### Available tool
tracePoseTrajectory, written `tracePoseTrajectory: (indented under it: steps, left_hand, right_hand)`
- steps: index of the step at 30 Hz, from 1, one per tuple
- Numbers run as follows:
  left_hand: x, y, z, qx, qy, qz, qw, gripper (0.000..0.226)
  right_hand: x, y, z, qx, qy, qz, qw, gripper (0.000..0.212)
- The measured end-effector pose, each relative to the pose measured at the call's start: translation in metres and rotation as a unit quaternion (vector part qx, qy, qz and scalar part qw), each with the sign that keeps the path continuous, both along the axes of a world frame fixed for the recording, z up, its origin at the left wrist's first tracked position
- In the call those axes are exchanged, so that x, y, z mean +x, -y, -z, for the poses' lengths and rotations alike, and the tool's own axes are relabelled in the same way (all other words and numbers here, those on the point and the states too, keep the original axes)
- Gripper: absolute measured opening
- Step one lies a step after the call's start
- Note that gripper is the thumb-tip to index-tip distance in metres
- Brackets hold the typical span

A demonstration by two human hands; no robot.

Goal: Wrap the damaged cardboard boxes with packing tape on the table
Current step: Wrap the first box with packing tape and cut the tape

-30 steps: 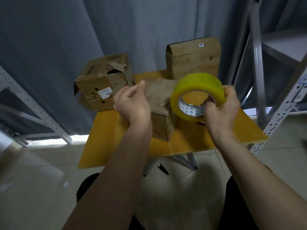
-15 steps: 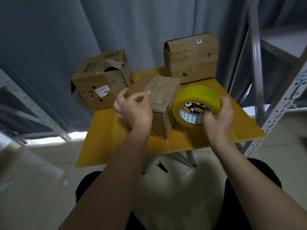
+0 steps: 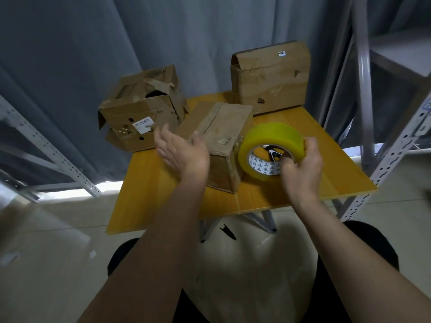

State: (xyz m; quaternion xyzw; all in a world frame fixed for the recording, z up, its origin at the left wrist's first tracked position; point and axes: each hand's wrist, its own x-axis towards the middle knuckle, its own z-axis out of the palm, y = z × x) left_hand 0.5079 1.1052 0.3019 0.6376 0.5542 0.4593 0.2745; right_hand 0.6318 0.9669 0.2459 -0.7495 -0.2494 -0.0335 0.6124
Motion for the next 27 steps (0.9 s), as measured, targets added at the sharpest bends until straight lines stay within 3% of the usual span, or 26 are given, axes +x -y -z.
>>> tracePoseTrajectory:
  steps: [2,4,5,7,11,13,15,17,22,25,27]
  left_hand:
    - [-0.003,0.016,0.014,0.214,-0.045,0.087,0.972,0.044]
    - [-0.007,0.024,0.030,0.325,-0.127,0.229,0.909,0.037]
    - [-0.009,0.023,0.035,0.342,-0.177,0.262,0.885,0.038]
    - [-0.011,0.016,0.036,0.347,-0.228,0.270,0.869,0.037]
    - [-0.013,0.023,0.030,0.345,-0.196,0.308,0.865,0.033]
    - [-0.015,0.024,0.029,0.313,-0.192,0.289,0.884,0.052]
    - [-0.018,0.015,0.026,0.207,-0.251,0.208,0.923,0.093]
    - [-0.021,0.000,0.021,0.083,-0.282,0.193,0.936,0.113]
    - [-0.028,-0.020,0.005,-0.042,-0.292,0.219,0.930,0.123]
    - [-0.027,-0.027,-0.006,-0.068,-0.313,0.201,0.926,0.115]
    - [-0.028,-0.025,-0.008,-0.063,-0.264,0.188,0.944,0.107]
  right_hand:
    - [0.001,-0.001,0.000,-0.010,-0.005,-0.004,1.000,0.030]
    - [0.002,-0.001,0.002,-0.008,-0.015,-0.007,1.000,0.029]
    - [0.002,-0.001,0.003,-0.003,-0.018,-0.009,1.000,0.028]
    - [0.001,-0.003,0.005,-0.004,-0.020,-0.011,1.000,0.027]
    - [0.003,-0.004,0.004,-0.006,-0.039,-0.025,0.999,0.027]
    - [0.004,-0.004,0.004,-0.008,-0.038,-0.029,0.999,0.026]
    - [0.004,-0.004,0.002,-0.012,-0.029,-0.028,0.999,0.026]
    - [0.006,-0.006,-0.002,-0.020,-0.023,-0.035,0.999,0.024]
    - [0.007,-0.017,-0.019,-0.068,0.010,-0.055,0.996,0.022]
    - [0.010,-0.024,-0.035,-0.108,0.044,-0.069,0.991,0.022]
    - [0.011,-0.028,-0.048,-0.125,0.058,-0.074,0.988,0.021]
